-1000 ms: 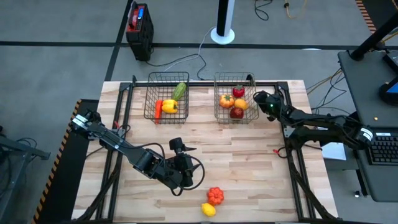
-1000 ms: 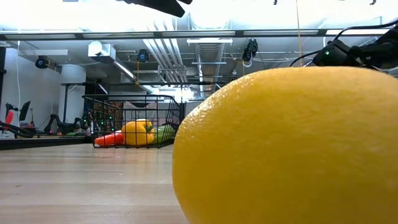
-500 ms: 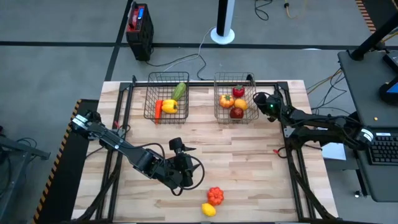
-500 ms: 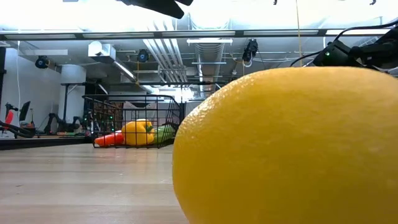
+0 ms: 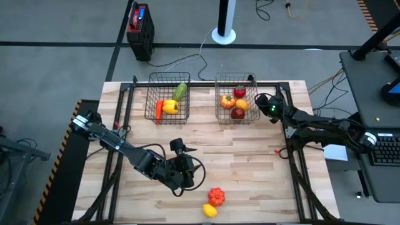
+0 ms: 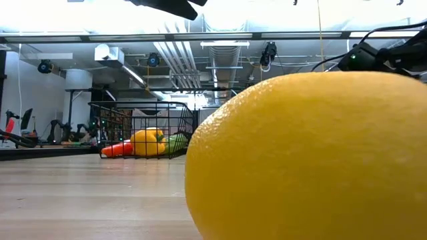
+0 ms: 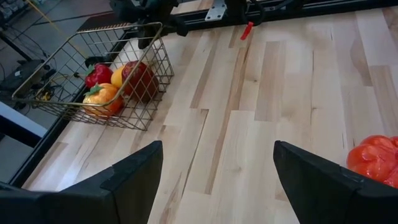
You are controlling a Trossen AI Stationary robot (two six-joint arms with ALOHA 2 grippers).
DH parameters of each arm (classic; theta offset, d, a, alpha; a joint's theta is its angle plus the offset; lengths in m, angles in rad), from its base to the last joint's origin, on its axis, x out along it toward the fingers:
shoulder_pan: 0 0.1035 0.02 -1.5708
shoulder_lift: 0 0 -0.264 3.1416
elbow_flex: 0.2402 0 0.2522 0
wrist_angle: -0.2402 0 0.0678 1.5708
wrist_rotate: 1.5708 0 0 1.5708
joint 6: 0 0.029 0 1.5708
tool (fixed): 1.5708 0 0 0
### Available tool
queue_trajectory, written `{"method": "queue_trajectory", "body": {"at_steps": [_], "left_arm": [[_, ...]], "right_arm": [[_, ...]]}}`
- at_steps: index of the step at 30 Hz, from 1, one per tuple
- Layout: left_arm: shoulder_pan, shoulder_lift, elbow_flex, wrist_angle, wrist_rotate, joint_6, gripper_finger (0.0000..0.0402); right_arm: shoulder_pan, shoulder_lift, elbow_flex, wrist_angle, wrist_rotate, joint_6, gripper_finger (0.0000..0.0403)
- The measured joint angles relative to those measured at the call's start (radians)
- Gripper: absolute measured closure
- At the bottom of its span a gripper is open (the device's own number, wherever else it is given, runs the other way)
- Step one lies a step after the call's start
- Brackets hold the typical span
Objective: Sort produce into baskets
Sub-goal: Put the white garlic into the black of the wire basket
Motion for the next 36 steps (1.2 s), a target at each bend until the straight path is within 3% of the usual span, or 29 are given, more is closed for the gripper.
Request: {"method": "queue_trajectory", "body": {"at_steps": [13,20,25,31,36], "left_arm": [[0.0,0.0,0.0,0.0,0.0,0.0,0.0114],[0.0,0.0,0.0,0.0,0.0,0.0,0.0114],[0.0,0.0,0.0,0.001,0.0,0.0,0.0114],[0.0,0.0,0.0,0.013,0.0,0.0,0.0114],[0.0,0.0,0.0,0.014,0.001,0.0,0.0114]], "right_arm": [[0.014,-0.019,0.003,-0.143,0.0,-0.025,0.039],[0.013,-0.019,0.045,-0.304,0.016,-0.094,0.039],[0.013,-0.017,0.096,-0.42,-0.053,-0.168,0.039],[0.013,-0.017,0.17,-0.594,0.047,-0.194,0.039],[0.013,-0.019,0.203,-0.627,0.066,-0.221,0.039]]}}
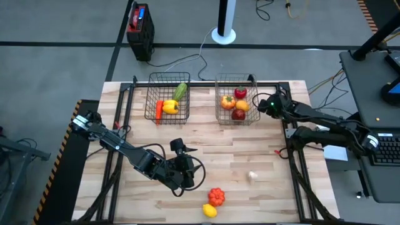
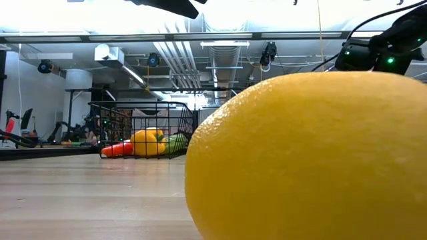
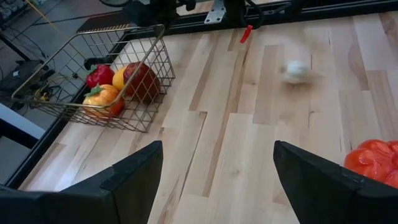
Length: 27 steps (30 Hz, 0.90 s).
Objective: Sort produce into baskets
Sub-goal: Put the white garlic into the black of the wire basket
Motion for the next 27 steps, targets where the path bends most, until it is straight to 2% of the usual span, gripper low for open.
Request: {"method": "queue_trajectory", "body": {"at_steps": [5,14,21,27], "left_arm": [[0.0,0.0,0.0,0.0,0.001,0.0,0.0114],[0.0,0.0,0.0,0.001,0.002,0.0,0.0114],[0.0,0.0,0.0,0.0,0.005,0.0,0.0114],[0.0,0.0,0.001,-0.002,0.062,0.0,0.0114]], "right_arm": [[0.0,0.0,0.041,-0.023,0.018,-0.052,0.039],[0.0,-0.001,0.158,-0.171,0.098,-0.106,0.039],[0.004,-0.016,0.236,-0.202,0.097,-0.158,0.039],[0.05,-0.028,0.306,-0.225,0.098,-0.224,0.039]]}}
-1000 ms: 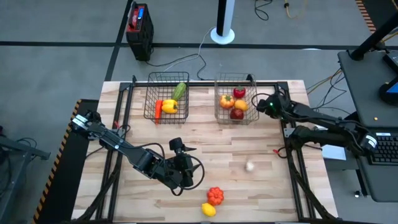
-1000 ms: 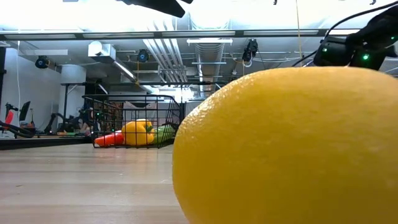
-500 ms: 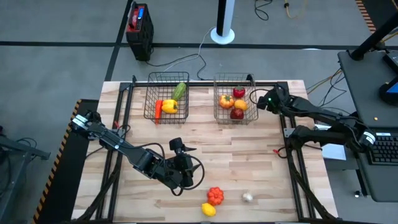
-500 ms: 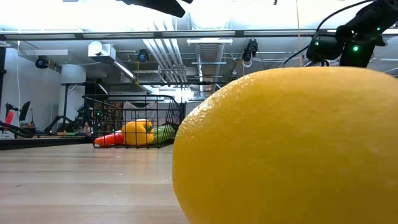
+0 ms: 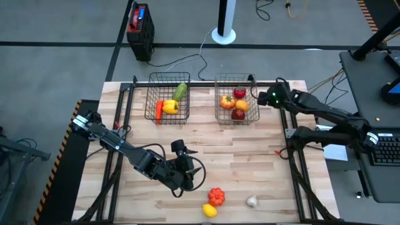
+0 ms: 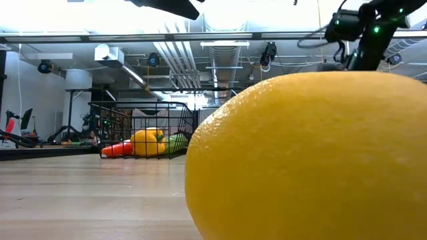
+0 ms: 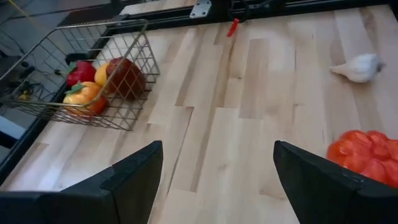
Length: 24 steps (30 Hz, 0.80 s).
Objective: Sort produce into baskets
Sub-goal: Put the white garlic into the black of the wire basket
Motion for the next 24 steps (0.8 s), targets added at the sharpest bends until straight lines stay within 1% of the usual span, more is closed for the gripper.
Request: {"method": "queue_trajectory", "body": {"at_steps": [5,10,15,20,24], "left_arm": [[0.0,0.0,0.001,0.001,-0.002,0.0,0.0114],[0.001,0.0,0.001,0.006,-0.007,0.0,0.0114],[0.002,0.0,0.001,0.007,-0.008,0.0,0.0114],[0.005,0.0,0.001,0.007,-0.008,0.003,0.0114],[0.007,0.0,0.001,0.009,-0.008,0.004,0.0114]], "right_arm": [[0.09,-0.005,0.064,0.006,-0.001,-0.082,0.039],[0.237,-0.005,0.125,0.01,-0.002,-0.13,0.039],[0.451,-0.005,0.185,0.01,-0.003,-0.159,0.039],[0.685,-0.002,0.23,0.034,-0.002,-0.121,0.039],[0.876,0.033,0.248,0.049,-0.003,-0.107,0.039]]}}
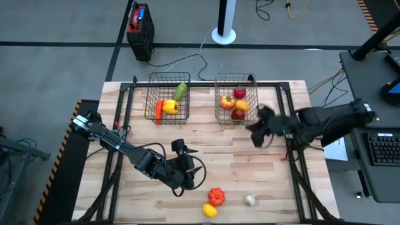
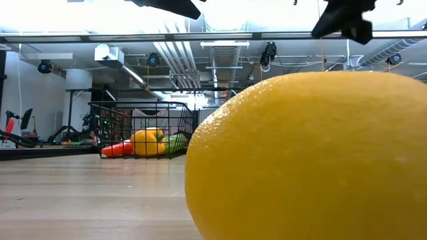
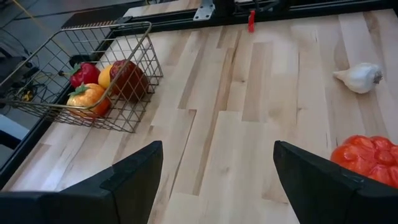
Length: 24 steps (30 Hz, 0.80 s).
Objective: Sort produce into baskets
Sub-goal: Put the white garlic into the black of the wire basket
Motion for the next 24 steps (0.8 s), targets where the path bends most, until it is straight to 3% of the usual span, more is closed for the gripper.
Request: {"method": "queue_trajectory", "body": {"at_steps": [5,11,18,24], "left_arm": [[0.004,0.0,0.0,0.004,-0.001,0.0,0.0114],[0.005,0.0,0.0,0.004,-0.001,0.0,0.0114],[0.005,0.0,0.0,0.01,-0.002,0.0,0.0114],[0.004,0.0,0.065,-0.069,0.001,0.044,0.0114]], "right_arm": [[0.203,0.099,0.015,-0.001,-0.052,0.03,0.039],[0.341,0.22,0.051,-0.019,-0.141,0.124,0.039],[0.412,0.339,0.075,-0.136,-0.436,0.257,0.039],[0.444,0.471,0.066,-0.136,-0.505,0.361,0.039]]}}
